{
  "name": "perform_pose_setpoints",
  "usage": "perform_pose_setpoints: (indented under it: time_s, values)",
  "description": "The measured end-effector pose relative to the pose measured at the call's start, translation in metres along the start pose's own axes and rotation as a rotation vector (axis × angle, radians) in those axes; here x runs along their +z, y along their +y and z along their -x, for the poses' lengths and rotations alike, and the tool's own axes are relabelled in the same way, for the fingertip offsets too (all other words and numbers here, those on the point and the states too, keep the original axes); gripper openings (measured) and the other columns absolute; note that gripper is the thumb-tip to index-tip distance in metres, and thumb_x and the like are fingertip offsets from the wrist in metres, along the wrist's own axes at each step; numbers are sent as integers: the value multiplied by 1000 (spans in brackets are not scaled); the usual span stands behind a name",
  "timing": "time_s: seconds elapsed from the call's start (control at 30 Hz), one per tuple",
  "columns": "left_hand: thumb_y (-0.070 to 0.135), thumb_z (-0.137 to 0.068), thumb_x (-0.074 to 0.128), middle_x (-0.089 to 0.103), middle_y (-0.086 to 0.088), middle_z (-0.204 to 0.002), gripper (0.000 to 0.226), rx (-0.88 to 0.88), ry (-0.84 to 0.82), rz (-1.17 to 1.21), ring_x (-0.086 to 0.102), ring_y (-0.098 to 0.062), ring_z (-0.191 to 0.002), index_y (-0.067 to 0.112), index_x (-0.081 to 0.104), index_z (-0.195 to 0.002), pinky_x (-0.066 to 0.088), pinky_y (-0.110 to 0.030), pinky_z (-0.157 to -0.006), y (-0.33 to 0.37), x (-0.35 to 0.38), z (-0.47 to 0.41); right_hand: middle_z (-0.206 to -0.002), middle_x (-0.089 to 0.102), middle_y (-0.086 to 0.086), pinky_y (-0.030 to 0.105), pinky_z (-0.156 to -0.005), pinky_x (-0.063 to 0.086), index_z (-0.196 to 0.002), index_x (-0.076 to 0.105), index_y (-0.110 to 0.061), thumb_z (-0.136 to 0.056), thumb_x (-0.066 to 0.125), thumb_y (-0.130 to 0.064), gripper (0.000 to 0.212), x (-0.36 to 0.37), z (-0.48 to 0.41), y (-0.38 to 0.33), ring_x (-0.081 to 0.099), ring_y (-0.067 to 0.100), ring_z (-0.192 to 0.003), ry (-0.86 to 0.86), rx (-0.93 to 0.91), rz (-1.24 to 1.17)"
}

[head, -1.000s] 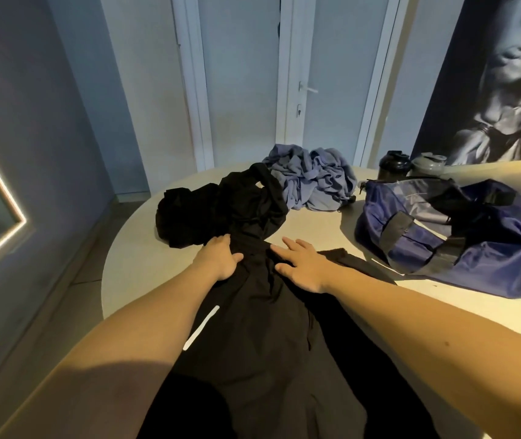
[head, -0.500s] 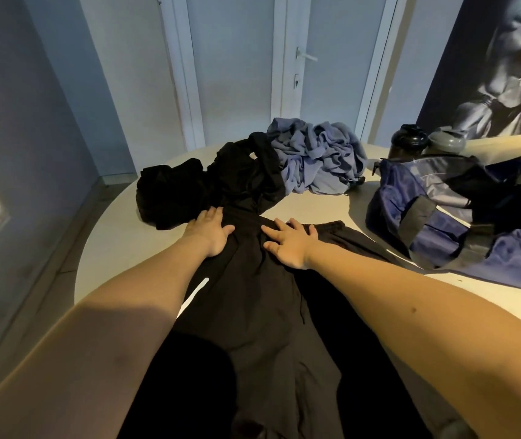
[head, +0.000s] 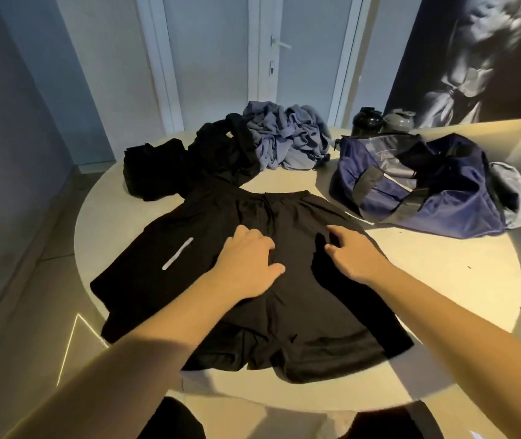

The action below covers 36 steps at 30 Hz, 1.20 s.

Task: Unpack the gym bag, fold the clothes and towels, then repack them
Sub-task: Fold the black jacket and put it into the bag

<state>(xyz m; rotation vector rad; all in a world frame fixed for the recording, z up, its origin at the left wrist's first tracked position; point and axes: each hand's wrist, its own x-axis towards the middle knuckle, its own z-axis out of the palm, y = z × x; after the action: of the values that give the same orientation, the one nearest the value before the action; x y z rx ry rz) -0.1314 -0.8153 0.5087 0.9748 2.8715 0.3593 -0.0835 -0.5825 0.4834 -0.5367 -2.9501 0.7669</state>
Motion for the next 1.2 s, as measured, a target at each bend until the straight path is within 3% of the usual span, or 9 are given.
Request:
perform_pose_setpoints:
  time_s: [0.13, 0.27, 0.37, 0.63, 0.77, 0.93, 1.0, 1.07, 1.2]
  values:
    - [55, -95, 59, 53, 3, -127, 47, 72, -32, 89, 39, -21, -123, 25, 58, -130, 39, -42, -107, 59, 15, 46, -146, 52, 10, 47, -109, 42, -146, 47, -20, -98, 56, -34, 51, -9, 41, 34, 49, 38, -132, 73, 117, 40]
    - [59, -87, 66, 50, 6, -115, 52, 147, -144, 208, 41, -17, -115, 23, 57, -125, 46, -42, -99, 105, 35, 68, -126, 62, 14, 41, -91, 45, -120, 56, -20, -95, 60, -36, 30, -21, 69, 57, 54, 40, -114, 76, 246, 10]
    - [58, -83, 68, 42, 6, -116, 57, 152, -192, 187, 40, -18, -111, 22, 52, -125, 49, -42, -92, 122, 51, 73, -125, 63, 15, 38, -93, 45, -128, 56, -14, -92, 68, -35, 44, -25, 84, 60, 55, 37, -116, 73, 226, -47]
    - [36, -104, 50, 52, 6, -105, 16, 76, 14, 238, 52, -17, -98, 22, 58, -105, 52, -44, -85, 124, 69, 66, -127, 63, 8, 32, -88, 52, -137, 54, -14, -79, 82, -18, 64, -28, 88, 52, 62, 29, -110, -18, 195, -255]
    - [32, -101, 53, 57, 7, -97, 8, -19, 142, 451, 56, -16, -86, 24, 52, -104, 54, -48, -80, 125, 65, 62, -108, 68, 8, 42, -88, 60, -119, 59, -18, -82, 79, -4, 44, -39, 81, 45, 70, 29, -99, -147, 234, -581]
    - [60, -71, 79, 44, 15, -146, 100, -39, 18, 637, 52, -12, -126, 34, 26, -151, 51, -43, -102, 132, 62, 51, -104, 75, 15, 40, -77, 62, -129, 56, -2, -87, 68, 10, 45, -46, 73, 32, 75, 28, -93, -290, 257, -954]
    - [48, -77, 80, 52, 14, -135, 83, -66, 113, 655, 57, -13, -117, 32, 37, -146, 54, -41, -97, 131, 64, 43, -107, 75, 17, 41, -82, 62, -135, 52, -1, -89, 66, 10, 50, -47, 68, 28, 75, 28, -96, -341, 263, -988]
    - [27, -87, 74, 63, 12, -109, 41, -88, 225, 654, 63, -14, -98, 31, 55, -124, 57, -39, -86, 128, 64, 36, -113, 73, 18, 40, -82, 61, -137, 51, -2, -90, 67, 5, 50, -54, 63, 24, 74, 29, -100, -406, 274, -1013]
    - [18, -93, 67, 67, 12, -84, 10, -128, 294, 723, 63, -6, -79, 27, 64, -97, 55, -26, -72, 123, 55, 32, -122, 67, 17, 40, -83, 60, -123, 64, -8, -88, 77, -34, 45, -65, 39, 23, 68, 29, -104, -342, 335, -881]
